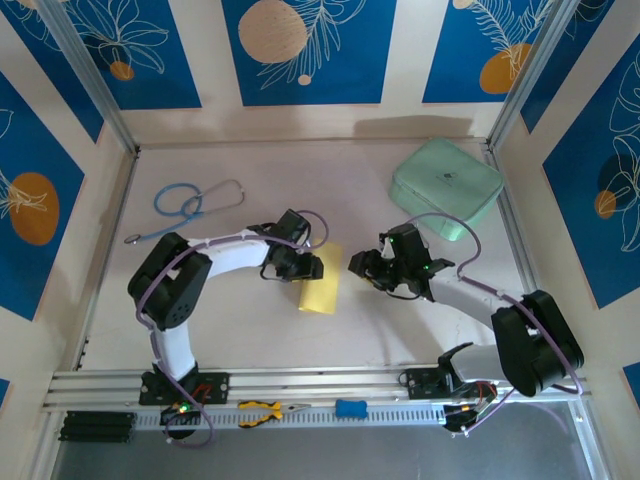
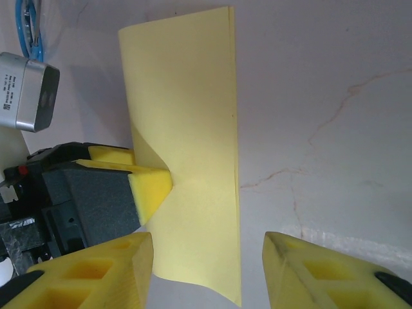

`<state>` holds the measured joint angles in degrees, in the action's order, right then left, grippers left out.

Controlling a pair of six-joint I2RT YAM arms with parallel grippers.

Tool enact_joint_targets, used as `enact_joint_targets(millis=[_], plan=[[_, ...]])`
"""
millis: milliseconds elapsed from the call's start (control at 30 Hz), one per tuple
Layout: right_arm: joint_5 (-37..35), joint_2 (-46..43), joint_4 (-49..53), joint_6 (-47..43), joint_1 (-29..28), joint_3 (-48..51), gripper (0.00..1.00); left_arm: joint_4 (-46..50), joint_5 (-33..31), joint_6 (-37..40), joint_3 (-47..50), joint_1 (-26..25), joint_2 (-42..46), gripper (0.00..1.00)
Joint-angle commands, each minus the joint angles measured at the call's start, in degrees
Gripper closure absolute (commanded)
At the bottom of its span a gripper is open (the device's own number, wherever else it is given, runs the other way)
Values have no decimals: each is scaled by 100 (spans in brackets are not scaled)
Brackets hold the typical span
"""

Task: Fold a paper plane with a square sheet of paper (pick it up from the middle)
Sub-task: First fold the square sheet of paper in half at the center of the table, then hold the square sheet of paper at the center of the table.

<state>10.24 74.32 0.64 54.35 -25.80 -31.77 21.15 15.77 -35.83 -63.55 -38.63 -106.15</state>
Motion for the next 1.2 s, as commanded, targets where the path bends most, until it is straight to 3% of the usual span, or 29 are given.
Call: enact_joint_targets(millis=[0, 1167], plan=[[-111, -149, -13, 123, -30, 106, 50, 377, -498, 248, -91, 41, -438, 48], [-335, 162, -66, 279, -292, -1, 49, 616, -784, 231, -253, 35, -889, 46]])
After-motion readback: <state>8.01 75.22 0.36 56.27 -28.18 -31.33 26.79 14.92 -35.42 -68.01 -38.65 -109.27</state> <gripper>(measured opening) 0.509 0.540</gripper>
